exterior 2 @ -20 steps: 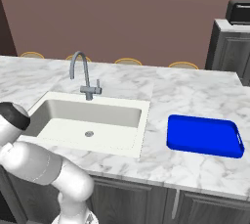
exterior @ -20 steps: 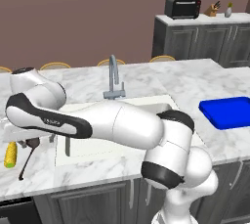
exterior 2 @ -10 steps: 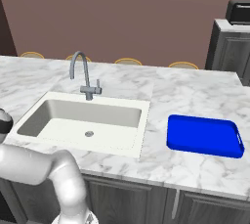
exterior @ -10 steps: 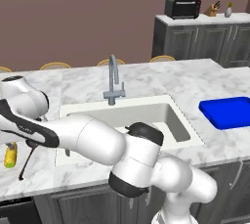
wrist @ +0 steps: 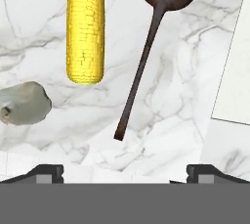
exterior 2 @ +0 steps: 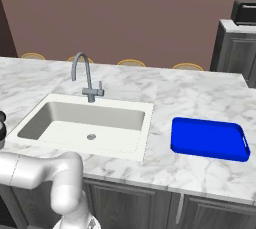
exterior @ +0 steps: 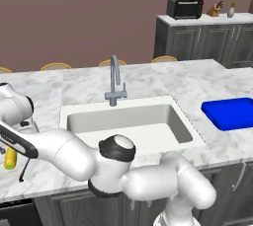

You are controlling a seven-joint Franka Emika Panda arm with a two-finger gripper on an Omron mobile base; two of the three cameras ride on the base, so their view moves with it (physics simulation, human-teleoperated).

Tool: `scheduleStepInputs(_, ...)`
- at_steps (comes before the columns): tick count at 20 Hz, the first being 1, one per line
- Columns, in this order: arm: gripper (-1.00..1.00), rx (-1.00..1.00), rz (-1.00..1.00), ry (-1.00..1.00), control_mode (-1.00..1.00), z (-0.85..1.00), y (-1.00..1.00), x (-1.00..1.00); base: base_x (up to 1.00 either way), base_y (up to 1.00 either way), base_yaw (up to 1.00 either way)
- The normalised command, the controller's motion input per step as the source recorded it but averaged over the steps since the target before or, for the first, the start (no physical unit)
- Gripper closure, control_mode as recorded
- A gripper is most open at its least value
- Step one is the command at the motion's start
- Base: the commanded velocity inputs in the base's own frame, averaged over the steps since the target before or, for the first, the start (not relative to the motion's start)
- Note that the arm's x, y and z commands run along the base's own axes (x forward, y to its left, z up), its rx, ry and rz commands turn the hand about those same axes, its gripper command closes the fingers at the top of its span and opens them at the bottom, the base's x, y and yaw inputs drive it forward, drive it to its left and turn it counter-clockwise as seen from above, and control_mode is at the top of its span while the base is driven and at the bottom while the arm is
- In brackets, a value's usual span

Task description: Pick up all produce items and place them in the sink. Turn on the sink faucet to wash them. Then turn the sink off and put them in the tray.

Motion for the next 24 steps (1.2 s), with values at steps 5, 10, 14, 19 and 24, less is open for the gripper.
scheduleStepInputs(5, -1.0, 0.0, 0.0, -0.06, -1.0, -0.38, 0.04, 0.04, 0.0, 0.0, 0.0)
scheduleStepInputs(10, -1.0, 0.02, 0.0, -0.12, -1.0, -0.3, 0.0, 0.0, 0.0, 0.0, 0.0)
scheduleStepInputs(14, -1.0, 0.11, 0.0, -0.14, -1.0, -0.3, 0.01, 0.0, 0.0, 0.0, 0.0)
scheduleStepInputs(19, -1.0, 0.14, 0.0, -0.11, -1.0, -0.34, 0.0, 0.07, 0.0, 0.0, 0.0)
scheduleStepInputs(24, -1.0, 0.14, 0.0, -0.09, -1.0, -0.36, 0.0, 0.13, 0.0, 0.0, 0.0)
